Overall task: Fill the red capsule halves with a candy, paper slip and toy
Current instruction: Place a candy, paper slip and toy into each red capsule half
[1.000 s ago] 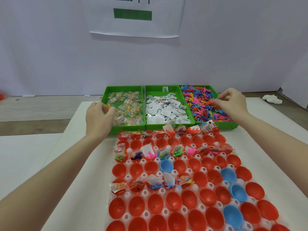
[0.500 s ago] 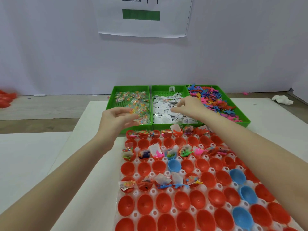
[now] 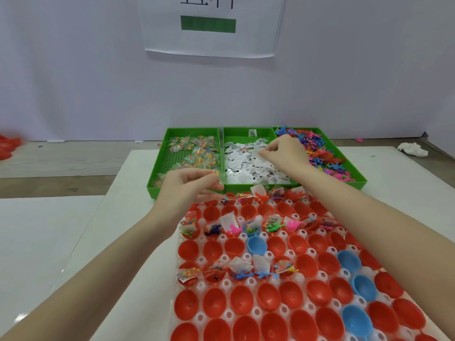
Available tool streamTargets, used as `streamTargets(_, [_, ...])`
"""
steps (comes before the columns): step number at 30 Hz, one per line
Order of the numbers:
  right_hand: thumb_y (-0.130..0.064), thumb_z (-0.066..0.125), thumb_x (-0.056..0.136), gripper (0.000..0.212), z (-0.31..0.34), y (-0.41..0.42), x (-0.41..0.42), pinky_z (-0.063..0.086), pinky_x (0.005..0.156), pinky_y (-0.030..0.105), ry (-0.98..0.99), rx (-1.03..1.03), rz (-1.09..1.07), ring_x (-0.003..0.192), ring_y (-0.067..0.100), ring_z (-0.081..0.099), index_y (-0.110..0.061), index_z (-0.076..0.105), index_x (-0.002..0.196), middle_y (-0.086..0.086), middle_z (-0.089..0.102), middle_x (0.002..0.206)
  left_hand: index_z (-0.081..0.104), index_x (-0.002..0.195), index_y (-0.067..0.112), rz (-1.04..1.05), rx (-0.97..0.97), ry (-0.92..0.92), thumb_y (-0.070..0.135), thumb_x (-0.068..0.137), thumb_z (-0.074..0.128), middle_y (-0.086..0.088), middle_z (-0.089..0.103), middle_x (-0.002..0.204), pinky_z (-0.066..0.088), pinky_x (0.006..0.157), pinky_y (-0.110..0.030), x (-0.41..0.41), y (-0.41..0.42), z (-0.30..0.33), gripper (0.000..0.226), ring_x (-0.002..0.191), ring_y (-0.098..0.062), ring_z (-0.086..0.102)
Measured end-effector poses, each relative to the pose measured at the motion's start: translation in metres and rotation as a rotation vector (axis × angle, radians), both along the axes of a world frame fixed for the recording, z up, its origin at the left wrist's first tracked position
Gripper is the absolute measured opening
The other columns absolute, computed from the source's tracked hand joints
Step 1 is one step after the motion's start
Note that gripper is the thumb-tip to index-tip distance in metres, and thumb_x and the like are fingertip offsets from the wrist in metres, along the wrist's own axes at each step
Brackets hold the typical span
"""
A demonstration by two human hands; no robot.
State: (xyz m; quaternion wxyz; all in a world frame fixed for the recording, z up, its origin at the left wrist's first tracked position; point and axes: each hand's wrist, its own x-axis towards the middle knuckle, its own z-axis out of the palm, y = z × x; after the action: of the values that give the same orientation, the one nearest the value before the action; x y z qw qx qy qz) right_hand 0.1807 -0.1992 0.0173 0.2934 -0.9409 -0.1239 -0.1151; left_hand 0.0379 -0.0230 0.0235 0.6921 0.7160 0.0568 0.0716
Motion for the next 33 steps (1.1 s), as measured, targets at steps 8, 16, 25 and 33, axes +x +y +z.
streamTargets(8, [-0.008, 0.070, 0.078, 0.014, 0.046, -0.013, -0.077, 0.038, 0.052, 0.007, 0.190, 0.585, 0.409, 0.049, -0.004, 0.050, -0.015, 0.068, 0.065, -0.013, 0.058, 0.048, 0.070, 0.075, 0.014, -0.011, -0.060, -0.010, 0.006, 0.082, 0.065, -0.001, 0.069, 0.060, 0.050, 0.051, -0.014, -0.013, -0.025, 0.007, 0.012, 0.051, -0.008, 0.063])
streamTargets(16, [-0.016, 0.072, 0.075, 0.011, 0.059, -0.037, -0.141, 0.025, 0.043, 0.007, 0.137, 0.273, 0.520, 0.036, 0.003, 0.033, -0.013, 0.072, 0.065, -0.010, 0.041, 0.035, 0.072, 0.073, 0.007, -0.246, -0.196, -0.026, -0.001, 0.086, 0.052, -0.008, 0.065, 0.062, 0.052, 0.053, -0.018, -0.051, -0.059, 0.021, 0.026, 0.053, -0.010, 0.060])
streamTargets(25, [-0.026, 0.077, 0.067, 0.009, 0.049, -0.053, -0.177, 0.024, 0.048, 0.011, -0.201, 0.208, 0.431, 0.044, 0.006, 0.030, -0.021, 0.072, 0.072, -0.003, 0.036, 0.043, 0.074, 0.082, 0.011, -0.208, -0.121, -0.141, 0.026, 0.076, 0.058, 0.003, 0.068, 0.065, 0.053, 0.060, -0.017, -0.078, -0.080, 0.016, 0.022, 0.063, -0.011, 0.066])
streamTargets(33, [-0.024, 0.036, 0.095, 0.036, 0.060, -0.067, -0.198, 0.033, 0.046, 0.011, 0.516, 0.847, 0.352, 0.047, 0.005, 0.035, -0.018, 0.072, 0.098, -0.001, 0.037, 0.054, 0.073, 0.072, 0.018, -0.095, -0.147, -0.131, 0.010, 0.088, 0.055, -0.002, 0.070, 0.065, 0.050, 0.055, -0.014, -0.086, -0.089, 0.017, 0.025, 0.056, -0.011, 0.067])
